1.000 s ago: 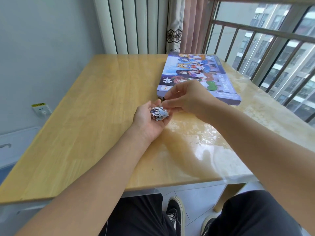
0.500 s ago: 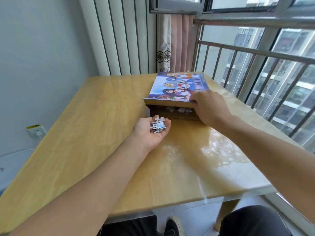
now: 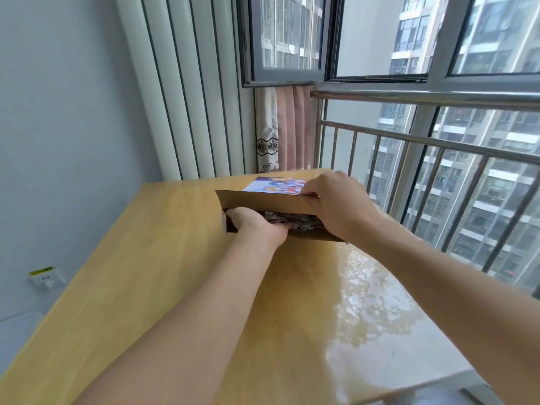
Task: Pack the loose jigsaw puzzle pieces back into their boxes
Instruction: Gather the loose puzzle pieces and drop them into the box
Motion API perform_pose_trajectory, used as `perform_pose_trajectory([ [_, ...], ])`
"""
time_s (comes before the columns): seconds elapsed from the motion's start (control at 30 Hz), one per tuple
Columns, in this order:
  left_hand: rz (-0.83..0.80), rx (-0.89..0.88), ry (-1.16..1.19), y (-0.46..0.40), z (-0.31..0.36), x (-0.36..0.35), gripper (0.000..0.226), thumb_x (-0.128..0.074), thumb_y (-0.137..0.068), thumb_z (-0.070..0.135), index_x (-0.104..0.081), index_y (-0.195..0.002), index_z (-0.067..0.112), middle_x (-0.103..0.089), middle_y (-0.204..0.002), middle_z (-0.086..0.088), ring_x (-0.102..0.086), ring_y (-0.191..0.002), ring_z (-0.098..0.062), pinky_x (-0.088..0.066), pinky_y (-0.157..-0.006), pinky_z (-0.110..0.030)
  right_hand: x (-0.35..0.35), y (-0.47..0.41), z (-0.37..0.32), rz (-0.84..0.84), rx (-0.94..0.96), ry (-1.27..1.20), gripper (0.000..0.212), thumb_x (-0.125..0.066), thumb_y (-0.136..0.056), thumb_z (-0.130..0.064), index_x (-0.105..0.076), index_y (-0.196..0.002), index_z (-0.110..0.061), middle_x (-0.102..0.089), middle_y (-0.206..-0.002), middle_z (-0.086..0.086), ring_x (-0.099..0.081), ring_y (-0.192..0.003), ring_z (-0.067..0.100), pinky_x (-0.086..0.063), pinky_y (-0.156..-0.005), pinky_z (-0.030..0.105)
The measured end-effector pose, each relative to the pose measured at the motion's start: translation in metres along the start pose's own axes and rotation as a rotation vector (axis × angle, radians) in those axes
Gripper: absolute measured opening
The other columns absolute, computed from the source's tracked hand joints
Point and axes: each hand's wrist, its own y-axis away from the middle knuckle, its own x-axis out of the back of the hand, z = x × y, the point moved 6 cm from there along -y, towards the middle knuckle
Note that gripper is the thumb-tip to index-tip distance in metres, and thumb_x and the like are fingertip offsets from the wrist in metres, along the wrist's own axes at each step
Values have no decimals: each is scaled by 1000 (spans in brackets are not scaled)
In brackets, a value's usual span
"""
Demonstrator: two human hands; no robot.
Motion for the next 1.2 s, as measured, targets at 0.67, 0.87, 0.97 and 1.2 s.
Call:
perform_pose_trajectory([
  [0.67,-171,-159,57,-21,-4,35,44,-27,-104,38,-62,-124,19,-63,-125,-10,-57,-113,-32,-40,-104,-61,-18,20,3,-82,-34,-56,24,-53,-93,-13,-75,-95,-23,-71,-87,3,-58,-79,28,-54,-69,40],
  [0.87,-147,-144,33,-32,-5,49,47,-26,-103,39,-63,-125,21,-63,-127,-10,-57,-113,-31,-40,-102,-62,-25,27,5,-98,-28,-70,21,-55,-93,-15,-75,-96,-21,-71,-89,4,-58,-81,29,-54,-70,41],
  [0.97,-124,-140,16,-32,-6,53,45,-29,-103,40,-60,-132,24,-61,-129,-7,-56,-115,-30,-38,-101,-68,-22,24,10,-77,-29,-72,21,-55,-93,-14,-75,-94,-21,-71,-88,3,-57,-81,27,-54,-71,41],
  [1.2,58,-326,-441,-36,9,60,59,-28,-93,-11,-55,-134,20,-59,-131,-11,-61,-103,-26,-61,-79,-48,-23,24,13,-64,-8,-109,25,-56,-94,-12,-77,-98,-24,-73,-92,0,-60,-84,25,-55,-72,43],
])
